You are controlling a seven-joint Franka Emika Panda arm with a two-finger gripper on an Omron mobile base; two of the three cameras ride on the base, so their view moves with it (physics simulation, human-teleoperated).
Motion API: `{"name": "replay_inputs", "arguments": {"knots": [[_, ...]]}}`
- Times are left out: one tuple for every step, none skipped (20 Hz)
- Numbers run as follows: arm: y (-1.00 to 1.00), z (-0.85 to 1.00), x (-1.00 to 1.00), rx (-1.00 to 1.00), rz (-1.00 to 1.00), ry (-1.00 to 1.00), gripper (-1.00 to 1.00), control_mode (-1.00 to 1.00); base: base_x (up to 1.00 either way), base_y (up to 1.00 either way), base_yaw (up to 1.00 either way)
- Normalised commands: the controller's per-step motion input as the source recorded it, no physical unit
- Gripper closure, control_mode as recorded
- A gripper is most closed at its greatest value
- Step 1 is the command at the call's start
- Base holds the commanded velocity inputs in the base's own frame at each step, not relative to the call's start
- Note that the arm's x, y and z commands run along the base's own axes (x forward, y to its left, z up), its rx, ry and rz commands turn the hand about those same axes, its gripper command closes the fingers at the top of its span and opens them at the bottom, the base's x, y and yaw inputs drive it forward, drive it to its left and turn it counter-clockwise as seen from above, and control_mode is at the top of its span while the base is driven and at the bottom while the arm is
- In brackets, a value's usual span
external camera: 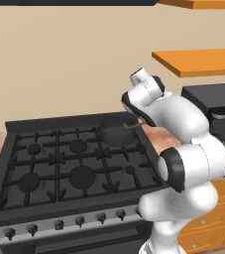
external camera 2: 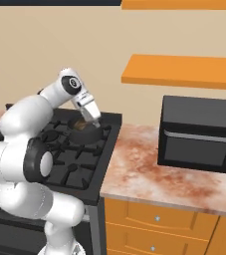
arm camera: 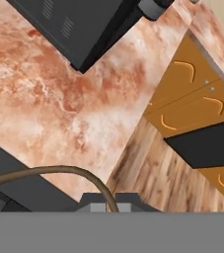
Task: Open the cabinet and move the ladle to the pot. Then close the cabinet.
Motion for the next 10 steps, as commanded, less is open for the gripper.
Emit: {"name": "replay_inputs", "arguments": {"knots": [[0.0, -0.19, 0.64, 0.0, 0.0, 0.18, 1.0, -1.0, 0.0, 0.0, 0.0], [0.0, -0.21, 0.58, 0.0, 0.0, 0.17, 1.0, -1.0, 0.0, 0.0, 0.0], [0.0, -0.21, 0.5, 0.0, 0.0, 0.17, 1.0, -1.0, 0.0, 0.0, 0.0], [0.0, -0.23, 0.49, 0.0, 0.0, 0.16, 1.0, -1.0, 0.0, 0.0, 0.0], [0.0, -0.22, 0.49, 0.0, 0.0, 0.16, 1.0, -1.0, 0.0, 0.0, 0.0], [0.01, -0.21, 0.46, 0.0, 0.0, 0.14, 1.0, -1.0, 0.0, 0.0, 0.0], [0.09, -0.23, 0.41, 0.0, 0.0, 0.13, 1.0, -1.0, 0.0, 0.0, 0.0], [0.09, -0.19, 0.4, 0.0, 0.0, 0.12, 1.0, -1.0, 0.0, 0.0, 0.0], [0.1, -0.15, 0.36, 0.0, 0.0, 0.09, 1.0, -1.0, 0.0, 0.0, 0.0], [0.11, -0.15, 0.39, 0.0, -0.01, 0.1, 1.0, -1.0, 0.0, 0.0, 0.0]]}}
